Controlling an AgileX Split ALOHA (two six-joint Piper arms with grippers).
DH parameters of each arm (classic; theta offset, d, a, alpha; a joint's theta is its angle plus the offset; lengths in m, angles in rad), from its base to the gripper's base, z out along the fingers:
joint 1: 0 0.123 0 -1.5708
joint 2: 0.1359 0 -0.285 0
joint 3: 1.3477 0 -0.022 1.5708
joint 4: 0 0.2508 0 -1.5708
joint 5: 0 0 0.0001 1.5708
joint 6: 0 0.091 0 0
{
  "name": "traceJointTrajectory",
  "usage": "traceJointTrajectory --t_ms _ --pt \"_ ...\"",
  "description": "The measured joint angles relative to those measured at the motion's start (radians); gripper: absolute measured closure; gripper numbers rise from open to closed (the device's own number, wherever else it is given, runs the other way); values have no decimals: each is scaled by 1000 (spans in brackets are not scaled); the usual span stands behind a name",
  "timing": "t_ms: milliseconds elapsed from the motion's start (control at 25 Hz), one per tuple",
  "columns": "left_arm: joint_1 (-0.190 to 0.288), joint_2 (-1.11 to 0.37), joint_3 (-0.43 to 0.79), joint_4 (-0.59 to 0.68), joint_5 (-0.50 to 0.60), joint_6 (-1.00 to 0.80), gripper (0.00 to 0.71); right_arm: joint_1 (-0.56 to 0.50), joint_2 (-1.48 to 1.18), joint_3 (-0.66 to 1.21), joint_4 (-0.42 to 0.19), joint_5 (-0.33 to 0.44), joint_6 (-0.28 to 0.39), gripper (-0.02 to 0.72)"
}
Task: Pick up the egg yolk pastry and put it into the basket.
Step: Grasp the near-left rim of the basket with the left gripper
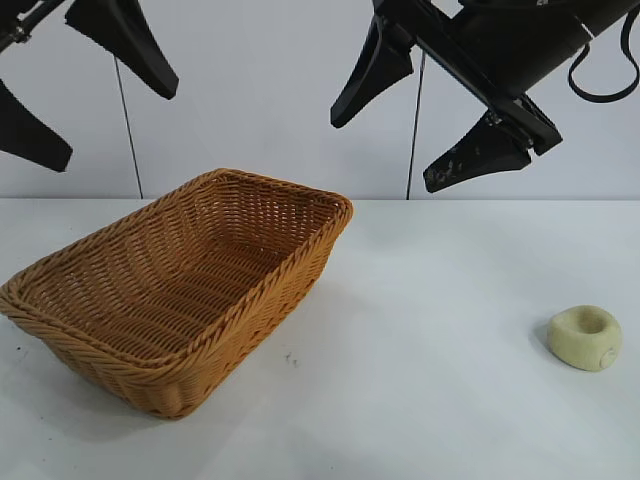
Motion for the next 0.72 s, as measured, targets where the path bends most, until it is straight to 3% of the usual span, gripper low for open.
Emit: traceJointTrajectory --t_ms 160,440,720 --pt "0 -9 0 74 39 -171 18 0 0 0 0 -7 0 8" --pt "0 -13 0 301 90 -650 18 0 0 0 0 -13 0 8" --pt "0 -14 0 338 94 -820 18 0 0 0 0 -15 0 8"
